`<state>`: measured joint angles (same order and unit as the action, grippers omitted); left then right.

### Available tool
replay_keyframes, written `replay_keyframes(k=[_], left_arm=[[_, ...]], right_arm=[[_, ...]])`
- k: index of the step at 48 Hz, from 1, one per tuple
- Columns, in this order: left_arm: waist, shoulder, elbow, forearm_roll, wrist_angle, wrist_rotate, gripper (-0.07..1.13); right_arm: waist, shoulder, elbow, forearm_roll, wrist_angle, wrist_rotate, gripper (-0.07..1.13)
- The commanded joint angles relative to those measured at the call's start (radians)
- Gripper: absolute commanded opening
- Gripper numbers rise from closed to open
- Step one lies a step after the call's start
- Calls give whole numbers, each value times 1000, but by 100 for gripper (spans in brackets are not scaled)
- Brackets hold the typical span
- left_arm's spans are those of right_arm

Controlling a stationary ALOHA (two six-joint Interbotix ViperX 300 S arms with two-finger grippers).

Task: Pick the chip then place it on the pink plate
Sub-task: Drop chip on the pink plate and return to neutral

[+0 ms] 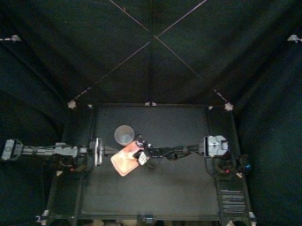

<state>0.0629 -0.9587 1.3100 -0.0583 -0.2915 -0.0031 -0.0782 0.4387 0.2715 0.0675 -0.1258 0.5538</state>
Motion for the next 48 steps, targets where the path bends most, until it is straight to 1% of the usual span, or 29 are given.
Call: replay_keyframes(k=[1,13,24,31,38,48], left_arm=[[2,5,-8,-14,-5,0,0],[2,5,3,-41,-5,2,0],[0,3,3,-41,-3,5,0],[2,5,5,-41,-3,3,0],[0,5,6,-41,-2,5,0],[0,3,6,-41,0,5,0]], right_arm=[[0,12,-58,2,25,-2,45],[2,29,-84,-6,78,-5,52],[-2,31,-83,-37,80,-2,62],[-6,21,-83,-40,78,-3,64],[-12,-44,-54,-61,78,-9,64],[-63,-199,58,-114,61,-9,64]])
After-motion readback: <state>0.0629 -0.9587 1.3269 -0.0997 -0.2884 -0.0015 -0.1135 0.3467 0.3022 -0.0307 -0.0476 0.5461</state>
